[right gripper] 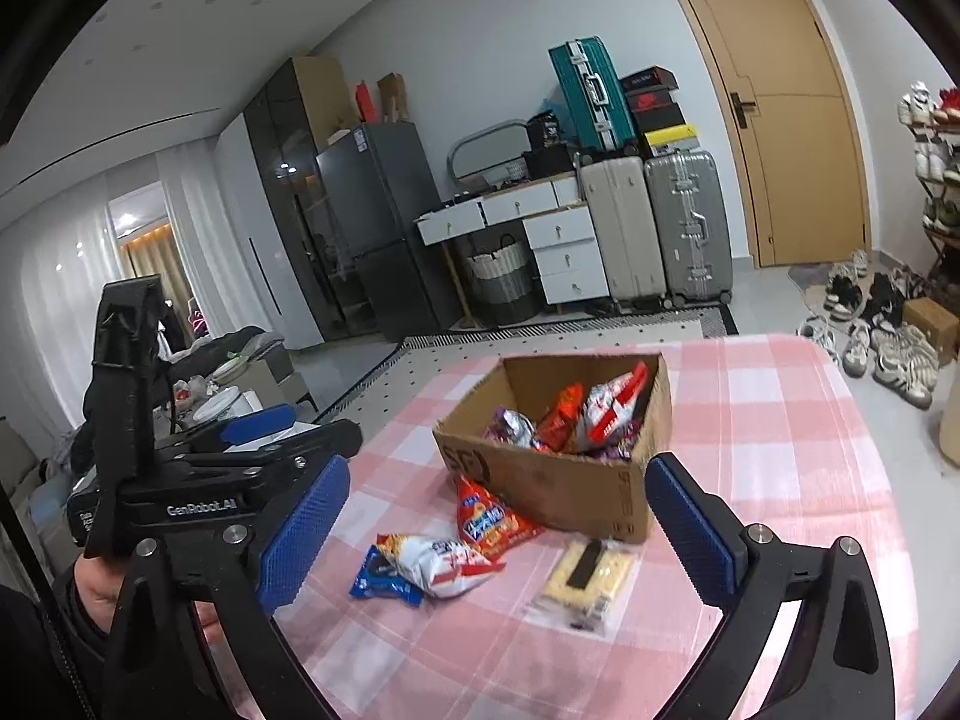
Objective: Organize snacks
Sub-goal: 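Withdraw both tools from the box toward the remaining snacks, then grasp the clear cake pack with the right gripper while the left gripper reaches the white chip bag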
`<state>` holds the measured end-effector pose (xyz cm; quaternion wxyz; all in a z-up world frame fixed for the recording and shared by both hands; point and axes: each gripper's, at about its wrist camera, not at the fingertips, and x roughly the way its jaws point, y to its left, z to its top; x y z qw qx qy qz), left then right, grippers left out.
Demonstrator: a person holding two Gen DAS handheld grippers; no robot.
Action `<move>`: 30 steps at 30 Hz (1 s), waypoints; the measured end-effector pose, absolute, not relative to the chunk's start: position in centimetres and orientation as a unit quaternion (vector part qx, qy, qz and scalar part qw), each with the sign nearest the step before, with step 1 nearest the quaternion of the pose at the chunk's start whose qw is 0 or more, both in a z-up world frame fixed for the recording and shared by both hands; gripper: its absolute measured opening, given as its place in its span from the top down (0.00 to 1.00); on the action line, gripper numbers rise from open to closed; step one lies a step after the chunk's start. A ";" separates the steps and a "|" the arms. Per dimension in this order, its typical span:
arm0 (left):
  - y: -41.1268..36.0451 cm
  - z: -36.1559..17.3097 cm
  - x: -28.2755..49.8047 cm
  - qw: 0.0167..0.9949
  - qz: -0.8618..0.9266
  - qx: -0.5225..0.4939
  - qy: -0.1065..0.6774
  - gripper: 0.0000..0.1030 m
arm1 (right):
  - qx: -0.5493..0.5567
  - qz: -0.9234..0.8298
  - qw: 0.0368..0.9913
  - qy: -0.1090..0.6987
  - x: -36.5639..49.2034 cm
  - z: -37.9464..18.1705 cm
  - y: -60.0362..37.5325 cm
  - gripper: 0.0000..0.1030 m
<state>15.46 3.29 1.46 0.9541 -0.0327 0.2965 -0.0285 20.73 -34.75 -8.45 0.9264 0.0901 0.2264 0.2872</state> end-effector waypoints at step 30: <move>6.7 -10.0 14.1 0.929 -0.010 -0.090 0.358 0.01 | 0.081 0.226 0.898 0.369 27.6 -21.0 -32.3 0.11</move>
